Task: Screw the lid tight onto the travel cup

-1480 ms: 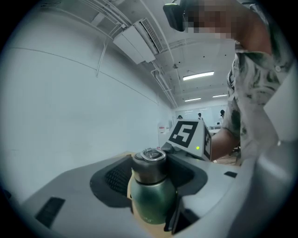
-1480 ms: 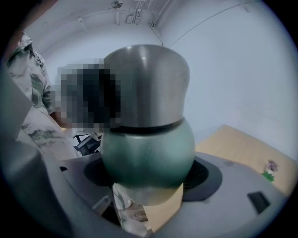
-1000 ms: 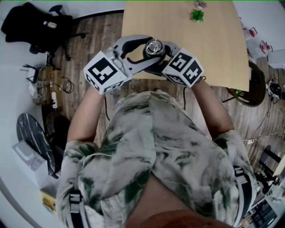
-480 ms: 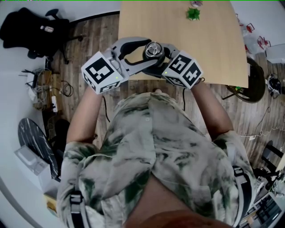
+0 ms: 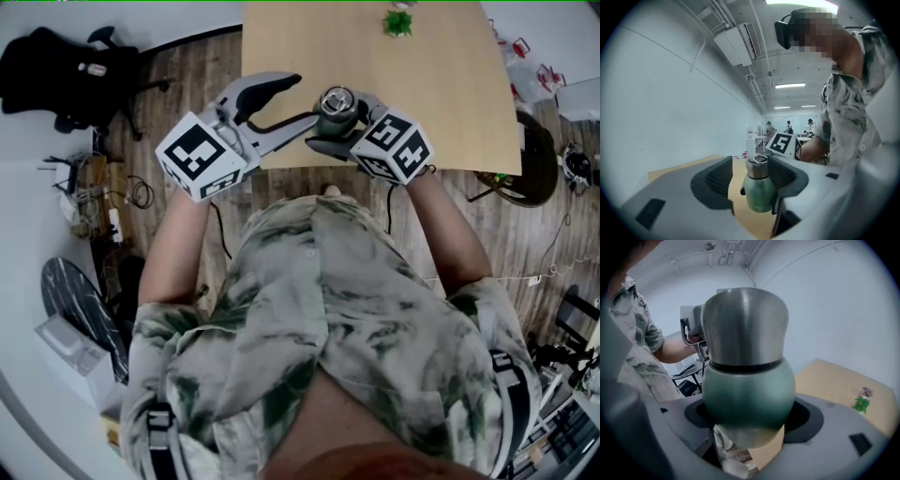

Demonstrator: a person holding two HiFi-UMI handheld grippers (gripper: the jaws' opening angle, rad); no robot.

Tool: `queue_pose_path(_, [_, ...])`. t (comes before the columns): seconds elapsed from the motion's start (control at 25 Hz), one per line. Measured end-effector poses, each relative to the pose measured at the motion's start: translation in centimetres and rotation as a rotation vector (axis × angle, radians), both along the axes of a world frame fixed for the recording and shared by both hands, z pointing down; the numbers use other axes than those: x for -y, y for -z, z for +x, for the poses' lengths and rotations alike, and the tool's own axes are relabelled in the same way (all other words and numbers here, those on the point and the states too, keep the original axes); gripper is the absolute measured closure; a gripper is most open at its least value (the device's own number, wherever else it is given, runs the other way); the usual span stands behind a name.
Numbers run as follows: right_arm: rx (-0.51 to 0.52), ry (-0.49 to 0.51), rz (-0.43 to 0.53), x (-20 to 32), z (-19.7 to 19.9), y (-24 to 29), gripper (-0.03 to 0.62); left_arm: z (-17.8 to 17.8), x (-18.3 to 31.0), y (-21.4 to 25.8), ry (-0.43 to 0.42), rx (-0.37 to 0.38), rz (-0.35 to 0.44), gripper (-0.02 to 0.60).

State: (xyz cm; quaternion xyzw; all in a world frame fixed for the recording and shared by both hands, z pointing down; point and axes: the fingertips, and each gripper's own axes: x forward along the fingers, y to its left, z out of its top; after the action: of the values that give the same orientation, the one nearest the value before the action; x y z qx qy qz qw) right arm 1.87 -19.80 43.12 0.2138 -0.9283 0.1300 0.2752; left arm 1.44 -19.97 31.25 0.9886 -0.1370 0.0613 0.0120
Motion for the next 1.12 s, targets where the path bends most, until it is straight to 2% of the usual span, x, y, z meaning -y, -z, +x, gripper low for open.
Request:
queue_pose_path(0.52, [0.002,-0.073,0.026,0.9,2.3,0.5,0.194,-3.2,2.2,-2.3,0.163,0.047,-0.053,0.356])
queue_pose_path(0.76, [0.019,-0.115,0.039,1.2,3.5,0.9,0.194,-4.1,2.7,-3.4,0.229,0.043,-0.103,0.419])
queue_pose_path(0.92, [0.028,-0.142,0.046,1.3,4.2,1.1,0.195,-4.8,2.8,-4.8,0.281,0.065,-0.137,0.496])
queue_pose_path(1.12, [0.041,-0.177,0.060,1.6,5.4,1.3,0.194,-5.3,2.7,-6.5,0.329,0.085,-0.193,0.537])
